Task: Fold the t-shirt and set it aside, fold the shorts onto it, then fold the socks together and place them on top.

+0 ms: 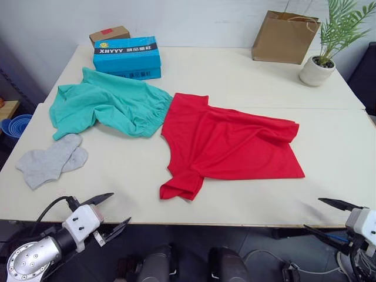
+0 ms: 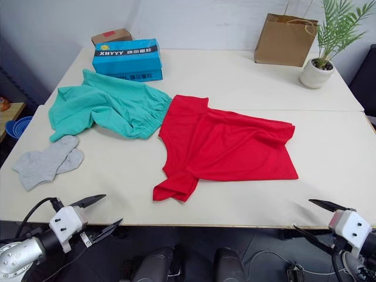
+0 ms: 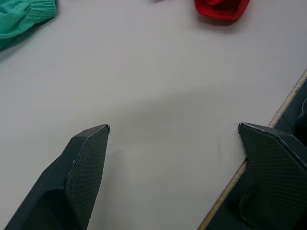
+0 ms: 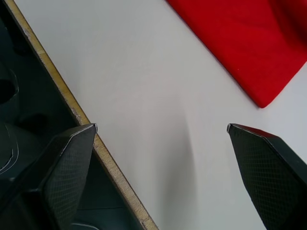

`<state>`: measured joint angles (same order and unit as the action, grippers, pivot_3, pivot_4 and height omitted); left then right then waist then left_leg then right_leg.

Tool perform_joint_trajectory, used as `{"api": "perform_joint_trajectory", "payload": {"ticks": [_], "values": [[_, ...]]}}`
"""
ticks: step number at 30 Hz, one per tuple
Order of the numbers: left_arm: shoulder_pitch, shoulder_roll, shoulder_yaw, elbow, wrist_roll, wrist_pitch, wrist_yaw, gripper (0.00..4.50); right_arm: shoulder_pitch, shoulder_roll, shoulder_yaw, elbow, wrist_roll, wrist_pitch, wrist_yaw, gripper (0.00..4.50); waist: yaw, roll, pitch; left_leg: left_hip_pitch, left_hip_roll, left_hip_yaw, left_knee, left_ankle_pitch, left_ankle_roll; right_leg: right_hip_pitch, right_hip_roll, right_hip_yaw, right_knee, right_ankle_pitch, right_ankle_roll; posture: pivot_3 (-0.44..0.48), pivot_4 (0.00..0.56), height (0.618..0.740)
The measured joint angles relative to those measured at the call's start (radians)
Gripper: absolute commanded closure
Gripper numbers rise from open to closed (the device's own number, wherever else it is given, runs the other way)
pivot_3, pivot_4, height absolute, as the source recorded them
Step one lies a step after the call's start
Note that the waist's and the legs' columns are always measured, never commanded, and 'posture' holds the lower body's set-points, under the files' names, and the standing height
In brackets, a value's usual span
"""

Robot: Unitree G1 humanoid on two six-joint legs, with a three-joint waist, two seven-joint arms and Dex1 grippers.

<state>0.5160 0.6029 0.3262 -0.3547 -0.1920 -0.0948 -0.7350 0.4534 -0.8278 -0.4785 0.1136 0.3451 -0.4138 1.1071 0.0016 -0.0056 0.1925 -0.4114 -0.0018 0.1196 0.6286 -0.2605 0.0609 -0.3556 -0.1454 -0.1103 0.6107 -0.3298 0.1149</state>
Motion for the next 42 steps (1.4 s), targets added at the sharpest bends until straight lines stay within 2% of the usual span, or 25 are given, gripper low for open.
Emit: {"api": "perform_joint_trajectory", "payload": {"ticks": [4,8,12,15,19,23,27,36,39,42], "values": [[0.025,0.042,0.0,-0.051,-0.031,0.114,-0.026,0.0,-0.035,0.0,0.0,-0.01,0.001,0.01,0.007,0.06,-0.001,0.001,0.0,0.001,0.0,0.0,0.0,0.0,0.0,0.001,0.0,0.001,-0.001,-0.001,-0.001,0.0,0.15,0.74],[-0.019,0.057,-0.001,-0.146,-0.183,0.262,-0.053,0.0,-0.099,-0.002,0.0,-0.012,0.041,0.061,0.013,0.06,0.001,0.001,0.0,0.001,0.0,0.0,0.0,0.001,-0.001,0.001,0.0,0.001,-0.001,-0.001,-0.001,0.0,0.15,0.74],[-0.155,0.101,-0.01,-0.227,-0.348,0.467,-0.039,0.0,-0.14,-0.027,0.0,-0.047,0.077,0.128,0.032,0.06,0.004,0.003,0.0,0.002,0.0,0.0,0.001,0.003,-0.005,0.002,0.0,0.001,0.001,0.0,-0.001,0.0,0.15,0.74],[-0.3,0.128,-0.091,-0.223,-0.378,0.562,-0.038,0.0,-0.188,-0.049,0.001,-0.059,0.087,0.165,0.052,0.06,0.003,0.004,0.0,0.005,0.0,0.0,0.001,0.003,-0.005,0.006,0.001,0.0,0.001,0.0,0.0,0.0,0.15,0.74],[-0.525,0.117,-0.258,-0.121,-0.304,0.573,-0.052,0.0,-0.256,-0.065,0.025,-0.053,0.085,0.186,0.079,0.06,0.01,0.004,0.0,0.006,0.0,0.0,0.002,0.003,-0.005,0.007,0.003,0.0,0.002,0.0,0.001,0.0,0.15,0.74],[-0.696,0.104,-0.41,0.018,-0.189,0.497,-0.119,0.0,-0.28,-0.063,0.078,-0.056,0.07,0.206,0.075,0.06,0.02,0.004,-0.001,0.006,0.0,0.001,0.001,0.003,-0.006,0.006,0.003,0.0,0.002,0.0,0.001,0.0,0.15,0.74],[-0.767,0.071,-0.488,0.09,-0.126,0.434,-0.16,0.0,-0.281,-0.031,0.08,-0.085,0.066,0.247,0.015,0.06,0.021,0.004,0.0,0.005,0.0,0.001,0.001,0.005,-0.003,0.005,0.003,0.0,0.002,0.0,0.001,0.0,0.15,0.74],[-0.816,0.003,-0.541,0.251,-0.007,0.287,-0.175,0.0,-0.248,-0.023,0.077,-0.152,0.063,0.305,-0.051,0.06,0.026,0.004,0.0,0.005,0.0,0.001,0.002,0.003,-0.005,0.006,0.002,0.0,0.002,0.001,0.002,0.0,0.15,0.74],[-0.829,-0.027,-0.543,0.274,0.025,0.246,-0.162,0.59,-0.233,-0.019,0.076,-0.149,0.063,0.301,-0.051,0.0,0.024,0.004,0.0,0.005,0.0,0.001,0.002,0.003,-0.005,0.006,0.002,0.0,0.002,0.001,0.002,0.0,0.15,0.74],[-0.825,-0.041,-0.543,0.289,0.039,0.226,-0.162,1.57,-0.228,-0.004,0.069,-0.123,0.063,0.275,-0.046,0.0,0.023,0.004,0.0,0.005,0.0,0.001,0.002,0.004,-0.003,0.006,0.003,0.0,0.002,0.001,0.002,0.0,0.15,0.74]]}}
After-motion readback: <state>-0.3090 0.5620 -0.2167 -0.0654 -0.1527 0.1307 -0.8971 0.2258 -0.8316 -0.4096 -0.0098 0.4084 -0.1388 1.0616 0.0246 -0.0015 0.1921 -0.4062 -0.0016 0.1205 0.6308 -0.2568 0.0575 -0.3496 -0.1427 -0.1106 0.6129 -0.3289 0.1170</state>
